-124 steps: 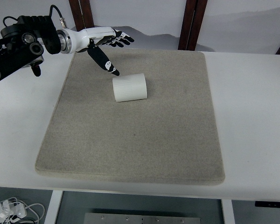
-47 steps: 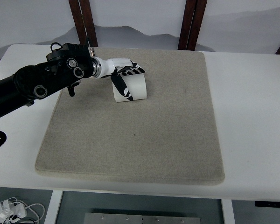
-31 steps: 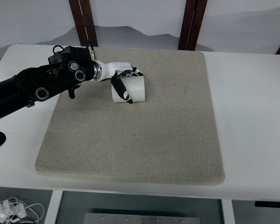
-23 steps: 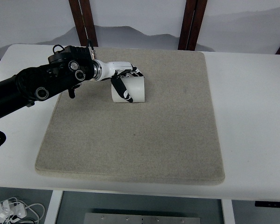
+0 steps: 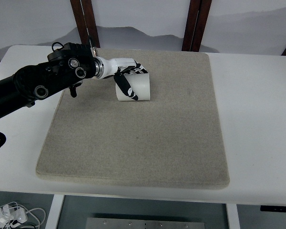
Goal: Flip white cup upright
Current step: 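Lift the mug with the left hand and rotate it opening-up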
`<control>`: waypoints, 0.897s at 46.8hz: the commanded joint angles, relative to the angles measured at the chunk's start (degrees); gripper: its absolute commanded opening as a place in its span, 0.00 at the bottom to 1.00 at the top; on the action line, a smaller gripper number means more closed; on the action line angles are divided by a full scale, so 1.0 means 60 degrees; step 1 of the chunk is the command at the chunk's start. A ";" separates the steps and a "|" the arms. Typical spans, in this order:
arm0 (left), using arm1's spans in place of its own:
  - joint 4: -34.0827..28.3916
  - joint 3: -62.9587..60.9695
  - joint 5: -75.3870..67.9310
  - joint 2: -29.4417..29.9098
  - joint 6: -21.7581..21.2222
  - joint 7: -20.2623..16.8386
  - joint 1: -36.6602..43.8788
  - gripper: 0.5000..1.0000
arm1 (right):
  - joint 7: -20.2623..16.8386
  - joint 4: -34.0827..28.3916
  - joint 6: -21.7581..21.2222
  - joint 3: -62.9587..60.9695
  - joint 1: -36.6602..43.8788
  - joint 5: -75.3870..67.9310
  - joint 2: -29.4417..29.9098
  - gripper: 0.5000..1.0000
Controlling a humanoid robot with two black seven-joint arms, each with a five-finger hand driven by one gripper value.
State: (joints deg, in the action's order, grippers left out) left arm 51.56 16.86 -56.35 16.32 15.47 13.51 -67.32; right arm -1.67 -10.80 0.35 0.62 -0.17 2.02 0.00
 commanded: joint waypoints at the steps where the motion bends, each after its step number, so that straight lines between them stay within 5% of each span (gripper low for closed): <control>1: -0.0009 0.0412 0.0105 0.0064 0.0058 -0.0098 0.0043 0.00 | 0.0000 -0.0002 0.0000 0.0000 0.0000 0.0000 0.0000 0.90; 20: -0.0506 0.1483 0.2814 0.0547 0.0600 -0.1269 0.0146 0.00 | 0.0000 -0.0002 0.0000 0.0000 0.0000 0.0000 0.0000 0.90; 42: -0.2309 0.3254 0.3797 0.0723 0.2665 -0.3467 0.1214 0.00 | 0.0000 -0.0002 0.0000 0.0000 0.0000 0.0000 0.0000 0.90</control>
State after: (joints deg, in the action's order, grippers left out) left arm 38.24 34.22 -33.61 20.63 30.22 -5.69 -61.65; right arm -1.64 -10.80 0.35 0.61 -0.18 2.02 0.00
